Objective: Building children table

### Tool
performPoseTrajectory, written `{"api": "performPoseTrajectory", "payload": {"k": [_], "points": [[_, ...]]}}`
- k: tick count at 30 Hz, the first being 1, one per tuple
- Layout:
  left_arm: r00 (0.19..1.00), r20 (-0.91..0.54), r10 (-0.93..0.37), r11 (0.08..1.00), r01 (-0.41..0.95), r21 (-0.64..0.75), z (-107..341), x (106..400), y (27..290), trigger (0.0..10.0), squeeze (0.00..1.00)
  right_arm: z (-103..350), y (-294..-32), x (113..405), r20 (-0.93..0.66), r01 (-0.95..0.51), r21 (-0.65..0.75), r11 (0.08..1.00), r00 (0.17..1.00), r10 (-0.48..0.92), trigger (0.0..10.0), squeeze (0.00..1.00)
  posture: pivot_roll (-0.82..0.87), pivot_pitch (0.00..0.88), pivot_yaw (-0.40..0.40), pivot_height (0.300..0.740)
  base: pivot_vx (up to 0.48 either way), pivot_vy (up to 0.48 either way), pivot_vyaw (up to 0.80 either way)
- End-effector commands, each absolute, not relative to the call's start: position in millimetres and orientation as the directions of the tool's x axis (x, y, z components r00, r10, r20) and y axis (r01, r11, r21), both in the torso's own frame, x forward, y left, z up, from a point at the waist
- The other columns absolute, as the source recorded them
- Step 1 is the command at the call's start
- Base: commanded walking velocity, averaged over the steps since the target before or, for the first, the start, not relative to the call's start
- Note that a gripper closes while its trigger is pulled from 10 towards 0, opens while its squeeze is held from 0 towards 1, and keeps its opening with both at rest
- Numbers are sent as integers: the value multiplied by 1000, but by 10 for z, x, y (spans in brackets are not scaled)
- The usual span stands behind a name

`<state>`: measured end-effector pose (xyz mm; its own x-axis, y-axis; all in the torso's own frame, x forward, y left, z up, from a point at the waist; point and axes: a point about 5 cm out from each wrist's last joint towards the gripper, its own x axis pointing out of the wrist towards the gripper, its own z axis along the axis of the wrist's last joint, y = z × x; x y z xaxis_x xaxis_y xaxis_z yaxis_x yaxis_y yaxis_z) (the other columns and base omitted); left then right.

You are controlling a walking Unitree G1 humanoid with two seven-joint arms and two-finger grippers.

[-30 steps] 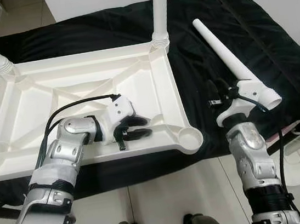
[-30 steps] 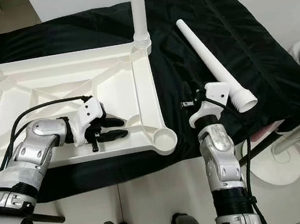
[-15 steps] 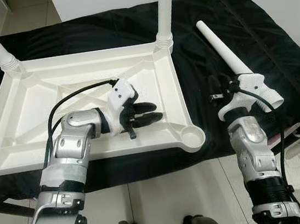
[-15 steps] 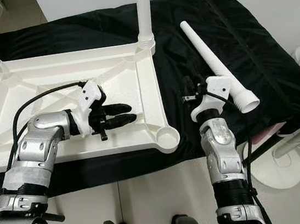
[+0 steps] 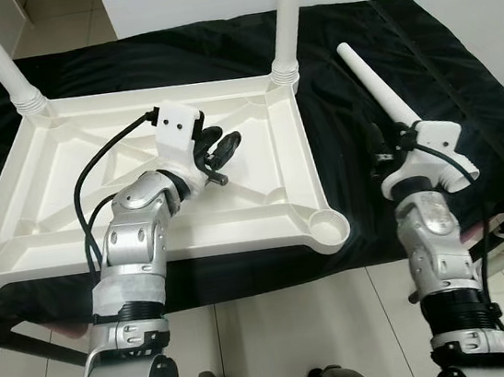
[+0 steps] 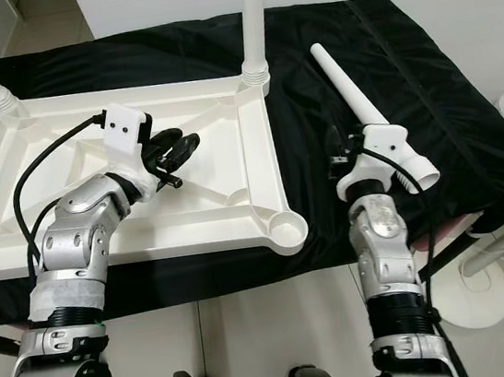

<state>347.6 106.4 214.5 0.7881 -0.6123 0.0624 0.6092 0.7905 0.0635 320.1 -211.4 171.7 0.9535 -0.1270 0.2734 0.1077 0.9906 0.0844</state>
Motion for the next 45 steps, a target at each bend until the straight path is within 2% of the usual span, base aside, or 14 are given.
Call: {"api": "performPoseTrajectory", "payload": {"k": [1,2,4,6,10,11,12,13,24,31,39,45], "points": [[826,70,-559,829,555,71,2188,3484,1077,10000,0,1720,-2176,3201,278,137,90,987,948,-157,10000,1000,-90,46,22,740,0,0,0],[826,70,-559,829,555,71,2188,3484,1077,10000,0,1720,-2176,3201,278,137,90,987,948,-157,10000,1000,-90,46,22,740,0,0,0],[800,86,-594,805,589,74,2212,3432,971,10000,0,1693,-2409,3174,252,265,59,963,929,-271,10000,1000,-98,47,23,740,0,0,0],[800,86,-594,805,589,74,2212,3432,971,10000,0,1693,-2409,3174,252,265,59,963,929,-271,10000,1000,-98,47,23,740,0,0,0],[803,99,-588,809,583,75,2190,3358,810,10000,0,1628,-2619,3102,220,378,9,926,902,-370,10000,992,-110,50,27,740,0,0,0],[802,100,-589,808,586,62,2188,3346,787,10000,0,1611,-2657,3084,212,400,10,917,895,-392,10000,490,-113,52,30,740,0,0,0],[802,100,-589,808,586,62,2188,3346,787,10000,0,1611,-2657,3084,212,400,10,917,895,-392,10000,490,-113,52,30,740,0,0,0],[798,100,-595,804,593,45,2183,3326,753,10000,0,1592,-2693,3068,205,421,0,907,888,-412,10000,0,-116,53,33,740,0,0,0],[767,88,-636,770,638,7,2116,3177,553,10000,0,1524,-2770,3035,161,424,20,905,892,-421,10000,0,-115,61,39,740,0,0,0],[767,86,-636,769,639,-11,2153,3131,515,10000,0,1426,-2864,3126,48,275,-28,961,961,-273,10000,0,-91,88,44,740,0,0,0],[784,79,-616,786,618,0,2183,3127,577,10000,0,1384,-2955,3188,-20,206,-88,975,978,-208,10000,0,-80,110,37,740,0,0,0],[793,76,-604,796,606,4,2191,3099,574,10000,0,1392,-2932,3251,-50,141,-83,986,988,-146,10000,0,-72,120,25,740,0,0,0]]}}
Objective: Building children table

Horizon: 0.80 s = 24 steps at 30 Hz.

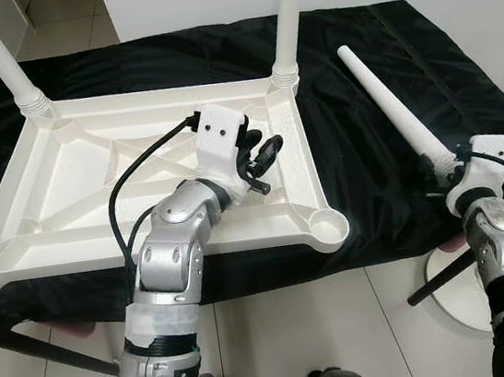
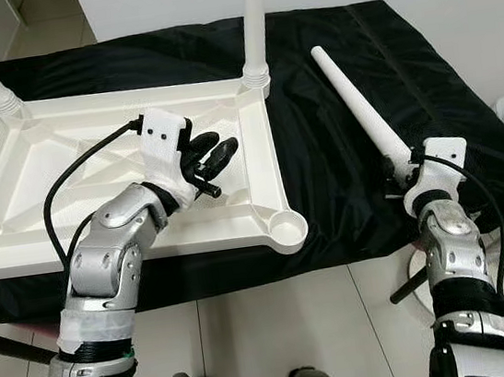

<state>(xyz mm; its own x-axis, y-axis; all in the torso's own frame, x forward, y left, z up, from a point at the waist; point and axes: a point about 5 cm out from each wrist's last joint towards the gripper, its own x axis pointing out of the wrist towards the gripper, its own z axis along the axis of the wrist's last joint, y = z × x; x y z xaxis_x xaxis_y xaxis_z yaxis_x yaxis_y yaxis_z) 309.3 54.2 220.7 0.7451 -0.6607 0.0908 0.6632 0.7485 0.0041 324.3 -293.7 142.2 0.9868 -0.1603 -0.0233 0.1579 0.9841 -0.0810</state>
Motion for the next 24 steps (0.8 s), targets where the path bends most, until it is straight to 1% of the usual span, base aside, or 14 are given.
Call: {"api": "performPoseTrajectory", "payload": {"k": [1,10,13,22,23,24], "points": [[794,76,-603,797,604,4,2192,3090,578,10000,0,1398,-2919,3266,-51,126,-83,989,990,-130,10000,0,-70,124,21,740,0,0,0],[805,76,-588,807,590,-8,2197,3068,587,10000,0,1367,-2838,3339,-81,71,-57,996,994,-75,10000,0,-59,138,-2,740,0,0,0],[811,76,-580,813,582,-7,2206,3062,592,10000,0,1325,-2778,3366,-106,25,-62,998,994,-32,10000,0,-51,144,-11,740,0,0,0],[826,75,-558,828,560,-2,2213,3035,613,10000,0,1121,-2655,3320,-183,-65,-84,994,982,49,10000,0,-39,148,-26,740,0,0,0],[828,76,-556,830,558,0,2219,3039,612,10000,0,1101,-2644,3315,-190,-71,-74,995,980,56,9333,0,-38,145,-26,740,0,0,0],[828,76,-556,830,558,0,2219,3039,612,10000,0,1101,-2644,3315,-190,-71,-74,995,980,56,9333,0,-38,145,-26,740,0,0,0]]}}
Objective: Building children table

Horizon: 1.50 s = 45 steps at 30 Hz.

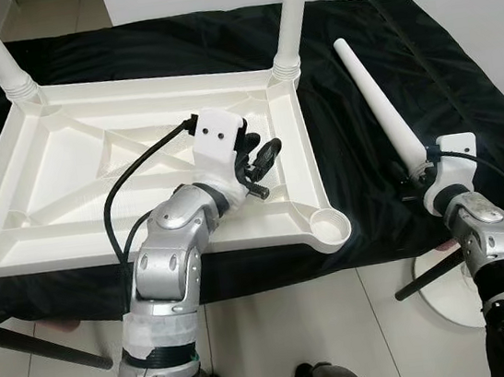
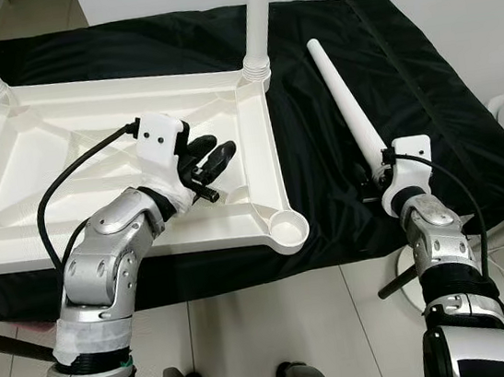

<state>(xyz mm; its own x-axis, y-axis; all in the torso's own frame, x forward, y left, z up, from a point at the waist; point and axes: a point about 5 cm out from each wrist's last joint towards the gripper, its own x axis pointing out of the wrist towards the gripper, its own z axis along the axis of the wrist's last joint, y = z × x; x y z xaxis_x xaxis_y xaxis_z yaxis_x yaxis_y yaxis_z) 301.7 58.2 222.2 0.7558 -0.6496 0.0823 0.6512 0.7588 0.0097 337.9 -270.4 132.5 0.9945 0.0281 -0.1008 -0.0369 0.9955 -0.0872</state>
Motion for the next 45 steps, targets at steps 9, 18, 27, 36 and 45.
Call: {"api": "performPoseTrajectory", "payload": {"k": [9,18,27,36,45], "points": [[826,91,-556,830,558,12,2259,3076,596,10000,0,1066,-2591,3311,-189,-108,-44,993,977,98,0,0,-48,114,-22,740,0,0,0],[809,110,-577,816,576,47,2323,3117,535,10000,0,989,-2576,3237,-159,-52,-51,997,986,43,10000,0,-57,80,9,740,0,0,0],[782,118,-612,790,612,42,2367,3156,505,10000,0,1340,-2562,3229,159,227,-35,973,963,-219,10000,0,-84,64,29,740,0,0,0],[728,131,-673,738,673,51,2364,3120,484,10000,0,1643,-2305,3176,363,146,110,983,915,-177,10000,0,-105,41,48,740,0,0,0],[619,218,-755,623,780,-57,2484,3085,474,10000,1000,2069,-2088,3172,547,93,85,992,828,-124,10000,0,-127,15,53,740,0,0,0]]}}
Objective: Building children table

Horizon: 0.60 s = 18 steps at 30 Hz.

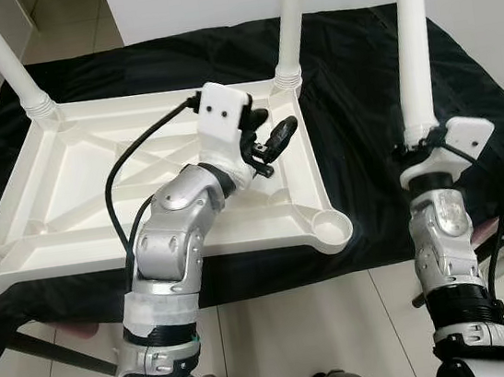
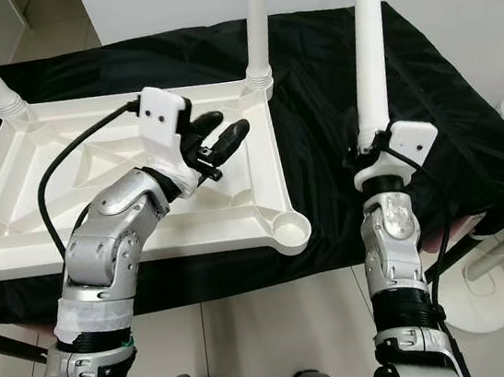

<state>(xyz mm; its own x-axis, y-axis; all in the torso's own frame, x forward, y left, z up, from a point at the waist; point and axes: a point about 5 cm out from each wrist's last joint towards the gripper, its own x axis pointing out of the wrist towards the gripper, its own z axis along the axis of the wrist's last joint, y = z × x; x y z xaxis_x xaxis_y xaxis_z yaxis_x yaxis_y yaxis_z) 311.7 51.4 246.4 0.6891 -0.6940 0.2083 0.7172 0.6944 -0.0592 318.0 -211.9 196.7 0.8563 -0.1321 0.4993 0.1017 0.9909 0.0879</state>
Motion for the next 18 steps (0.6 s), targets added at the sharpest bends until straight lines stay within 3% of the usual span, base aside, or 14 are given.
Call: {"api": "performPoseTrajectory", "payload": {"k": [1,6,7,8,9,18], "points": [[603,229,-764,607,793,-63,2503,3084,466,10000,1000,2124,-2079,3178,565,95,81,992,816,-124,10000,0,-127,14,52,740,0,0,0],[584,247,-774,595,803,-32,2581,3115,446,10000,1000,2374,-2055,3221,632,70,73,995,769,-100,10000,0,-133,4,52,740,0,0,0],[582,244,-776,594,804,-28,2603,3134,438,10000,518,2450,-2022,3248,647,44,64,997,758,-75,10000,0,-135,0,50,740,0,0,0],[582,244,-776,594,804,-28,2603,3134,438,10000,518,2450,-2022,3248,647,44,64,997,758,-75,10000,0,-135,0,50,740,0,0,0],[579,231,-782,590,807,-25,2614,3145,425,10000,0,2511,-1987,3271,660,22,55,998,750,-53,10000,0,-135,0,50,740,0,0,0],[556,263,-788,532,831,-164,2704,3143,473,10000,0,2714,-1753,3271,714,-90,-4,996,697,66,10000,0,-120,0,40,740,0,0,0]]}}
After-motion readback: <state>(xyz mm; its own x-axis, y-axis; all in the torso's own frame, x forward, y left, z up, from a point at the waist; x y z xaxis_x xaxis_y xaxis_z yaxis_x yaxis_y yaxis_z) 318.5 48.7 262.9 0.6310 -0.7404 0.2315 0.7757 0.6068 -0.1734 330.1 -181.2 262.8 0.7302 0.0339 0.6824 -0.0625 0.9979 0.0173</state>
